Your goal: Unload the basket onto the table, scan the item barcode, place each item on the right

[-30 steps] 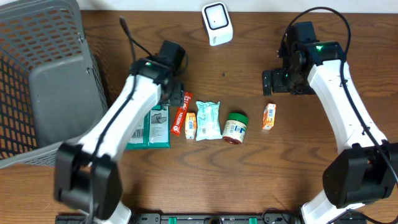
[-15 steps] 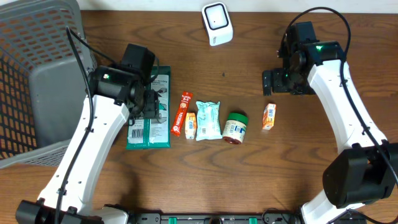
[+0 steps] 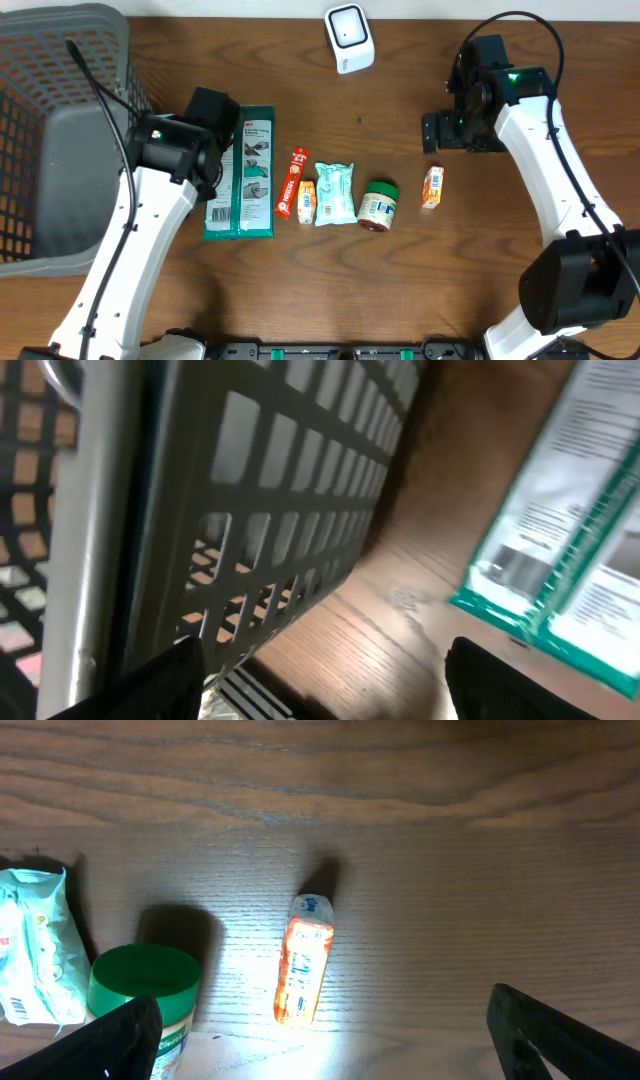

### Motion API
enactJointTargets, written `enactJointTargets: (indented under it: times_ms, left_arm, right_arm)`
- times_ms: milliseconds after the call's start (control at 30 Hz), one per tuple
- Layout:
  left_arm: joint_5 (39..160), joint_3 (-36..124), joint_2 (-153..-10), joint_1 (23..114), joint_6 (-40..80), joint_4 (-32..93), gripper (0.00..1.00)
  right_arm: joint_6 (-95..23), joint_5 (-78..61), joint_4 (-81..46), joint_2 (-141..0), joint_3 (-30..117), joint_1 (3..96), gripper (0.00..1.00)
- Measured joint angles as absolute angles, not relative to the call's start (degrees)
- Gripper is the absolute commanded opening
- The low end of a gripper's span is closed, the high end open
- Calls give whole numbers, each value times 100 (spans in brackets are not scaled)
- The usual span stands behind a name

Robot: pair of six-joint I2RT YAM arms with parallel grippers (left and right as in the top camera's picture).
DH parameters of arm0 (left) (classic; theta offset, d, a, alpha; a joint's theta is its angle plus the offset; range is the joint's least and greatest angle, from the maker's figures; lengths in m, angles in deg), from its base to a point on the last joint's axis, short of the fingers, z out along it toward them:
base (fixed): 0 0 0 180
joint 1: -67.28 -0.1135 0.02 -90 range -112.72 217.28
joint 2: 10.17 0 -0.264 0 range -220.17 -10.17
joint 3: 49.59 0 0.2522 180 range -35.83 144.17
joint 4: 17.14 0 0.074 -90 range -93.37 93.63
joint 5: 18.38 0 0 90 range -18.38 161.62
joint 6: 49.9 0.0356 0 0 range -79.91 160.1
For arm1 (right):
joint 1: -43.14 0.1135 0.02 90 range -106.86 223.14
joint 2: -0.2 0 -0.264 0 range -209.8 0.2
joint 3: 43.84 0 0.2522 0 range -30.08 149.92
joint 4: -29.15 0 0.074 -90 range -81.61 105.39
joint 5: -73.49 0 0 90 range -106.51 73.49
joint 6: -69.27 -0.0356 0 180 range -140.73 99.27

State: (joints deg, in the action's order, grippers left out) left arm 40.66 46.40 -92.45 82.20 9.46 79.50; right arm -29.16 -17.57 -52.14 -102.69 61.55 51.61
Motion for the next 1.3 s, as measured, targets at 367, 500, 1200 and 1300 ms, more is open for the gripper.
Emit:
enactJointTargets:
  times_ms: [367, 500, 1200, 1300]
  left_arm:
    - [3852, 4319, -9245, 7389, 339, 7526, 77]
    - [4354, 4319, -9245, 7385, 446, 7082, 77]
    - [6597, 4317, -9245, 8053, 1202, 6278, 8]
    - [6636, 4317, -9245, 8058, 1228, 6278, 8]
  right_arm:
    - [-2916, -1757, -5214, -10269, 6155, 5161, 99]
    - [-2916, -1757, -5214, -10269, 6155, 5161, 99]
    - [-2916, -1757, -5212, -10269, 6155, 5161, 99]
    - [-2925, -1724, -5024, -10269, 6153, 5161, 99]
